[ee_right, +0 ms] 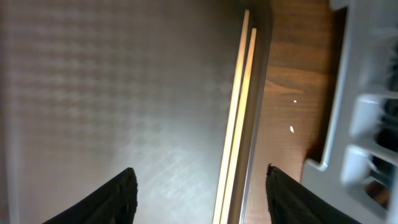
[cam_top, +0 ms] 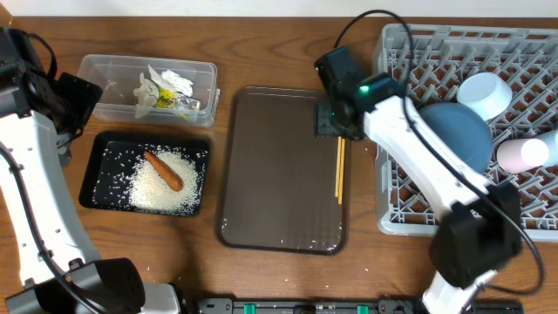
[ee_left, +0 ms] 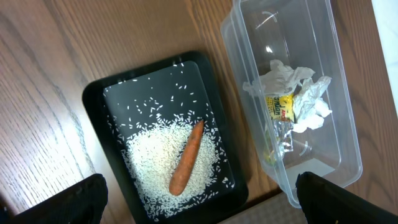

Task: Sort waste into correct bins and load items into the dishwasher rack
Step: 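Move the right gripper to the chopsticks on the brown tray and grasp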

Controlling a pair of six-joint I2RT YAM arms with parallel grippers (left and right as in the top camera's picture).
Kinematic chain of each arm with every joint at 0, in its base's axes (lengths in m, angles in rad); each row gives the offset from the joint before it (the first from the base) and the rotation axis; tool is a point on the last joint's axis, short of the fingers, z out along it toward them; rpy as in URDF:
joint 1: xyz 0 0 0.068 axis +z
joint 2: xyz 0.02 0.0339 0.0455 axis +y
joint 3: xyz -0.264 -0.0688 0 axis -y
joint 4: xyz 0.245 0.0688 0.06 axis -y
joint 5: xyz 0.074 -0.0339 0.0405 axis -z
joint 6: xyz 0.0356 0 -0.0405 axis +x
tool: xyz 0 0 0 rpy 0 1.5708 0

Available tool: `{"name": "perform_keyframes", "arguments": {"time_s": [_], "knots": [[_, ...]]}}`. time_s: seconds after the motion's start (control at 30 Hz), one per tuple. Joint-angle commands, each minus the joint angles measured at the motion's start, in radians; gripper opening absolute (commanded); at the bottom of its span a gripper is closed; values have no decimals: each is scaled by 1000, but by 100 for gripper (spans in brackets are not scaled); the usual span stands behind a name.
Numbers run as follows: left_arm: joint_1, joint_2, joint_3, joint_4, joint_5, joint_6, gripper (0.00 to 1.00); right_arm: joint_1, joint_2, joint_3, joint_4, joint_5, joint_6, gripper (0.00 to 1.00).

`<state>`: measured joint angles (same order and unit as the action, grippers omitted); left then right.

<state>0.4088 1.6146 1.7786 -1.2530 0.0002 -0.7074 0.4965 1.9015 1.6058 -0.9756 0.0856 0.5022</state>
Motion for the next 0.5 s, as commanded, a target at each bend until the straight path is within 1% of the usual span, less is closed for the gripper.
{"name": "perform_keyframes", "arguments": {"time_s": [0.0,0.13,0.3,0.47], "knots": [[3,4,3,-3,-9,-9,99,-3,58,10,13,36,43,60],[3,4,3,-4,-9,-9,99,-5,115,10,22,-14,43,59],[3,4,3,-4,-9,-9,99,3,178,10,24,-12,67,59],[3,4,3,-4,-9,-9,99,2,237,10,39,-26,104,55]]}}
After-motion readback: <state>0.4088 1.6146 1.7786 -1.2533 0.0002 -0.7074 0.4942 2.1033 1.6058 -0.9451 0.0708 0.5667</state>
